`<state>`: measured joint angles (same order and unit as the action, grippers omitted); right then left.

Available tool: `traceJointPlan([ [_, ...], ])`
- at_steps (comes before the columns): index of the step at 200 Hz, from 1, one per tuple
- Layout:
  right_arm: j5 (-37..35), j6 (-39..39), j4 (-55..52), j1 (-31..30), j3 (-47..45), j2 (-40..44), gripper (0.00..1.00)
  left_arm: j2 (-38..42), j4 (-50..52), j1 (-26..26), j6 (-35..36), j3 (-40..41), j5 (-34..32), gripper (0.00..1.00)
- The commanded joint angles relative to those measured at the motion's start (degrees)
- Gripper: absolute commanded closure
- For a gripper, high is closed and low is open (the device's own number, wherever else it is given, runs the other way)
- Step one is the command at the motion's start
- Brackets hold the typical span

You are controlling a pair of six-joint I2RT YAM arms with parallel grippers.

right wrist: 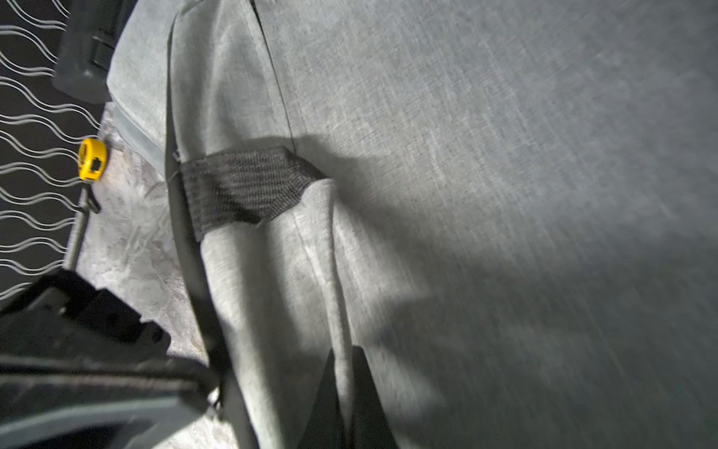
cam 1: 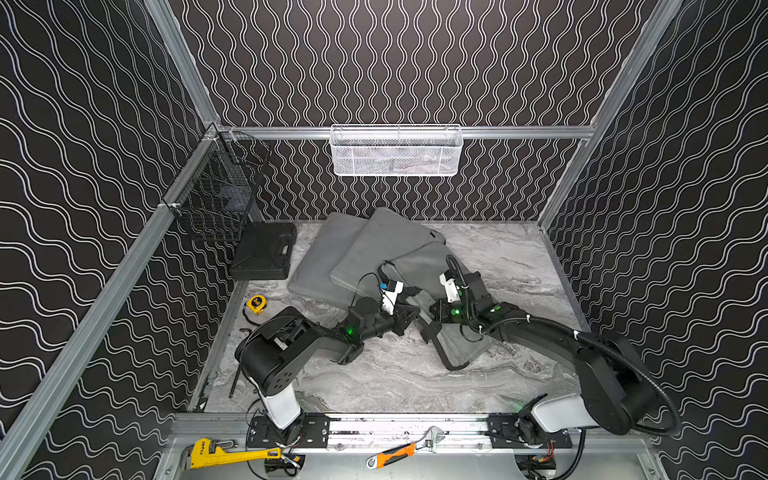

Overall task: Open the zippered laptop bag and take out the laptop
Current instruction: Unzip the zipper on the zippered laptop bag.

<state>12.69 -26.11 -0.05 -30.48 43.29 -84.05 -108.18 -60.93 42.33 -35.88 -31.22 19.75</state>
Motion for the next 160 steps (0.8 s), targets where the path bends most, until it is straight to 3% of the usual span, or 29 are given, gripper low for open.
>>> traceJointPlan([
  [1,4.5,-1.2,5.4,1.0,1.1,-1.9,1.00,0.7,-1.6,0.9,1.4,-0.1,0.3,1.00],
  [57,7.3,-1.7,6.4,2.2,1.4,-4.4,1.00,2.3,1.9,4.8,4.5,0.2,-1.8,1.00],
  [120,5.9,-2.9,5.5,5.1,1.2,-3.4,1.00,-1.4,5.5,13.4,8.0,-3.8,-3.6,1.00],
  [160,3.3,-3.0,1.6,11.7,0.5,0.5,1.00,0.4,10.1,14.6,11.3,-5.9,-4.6,1.00],
])
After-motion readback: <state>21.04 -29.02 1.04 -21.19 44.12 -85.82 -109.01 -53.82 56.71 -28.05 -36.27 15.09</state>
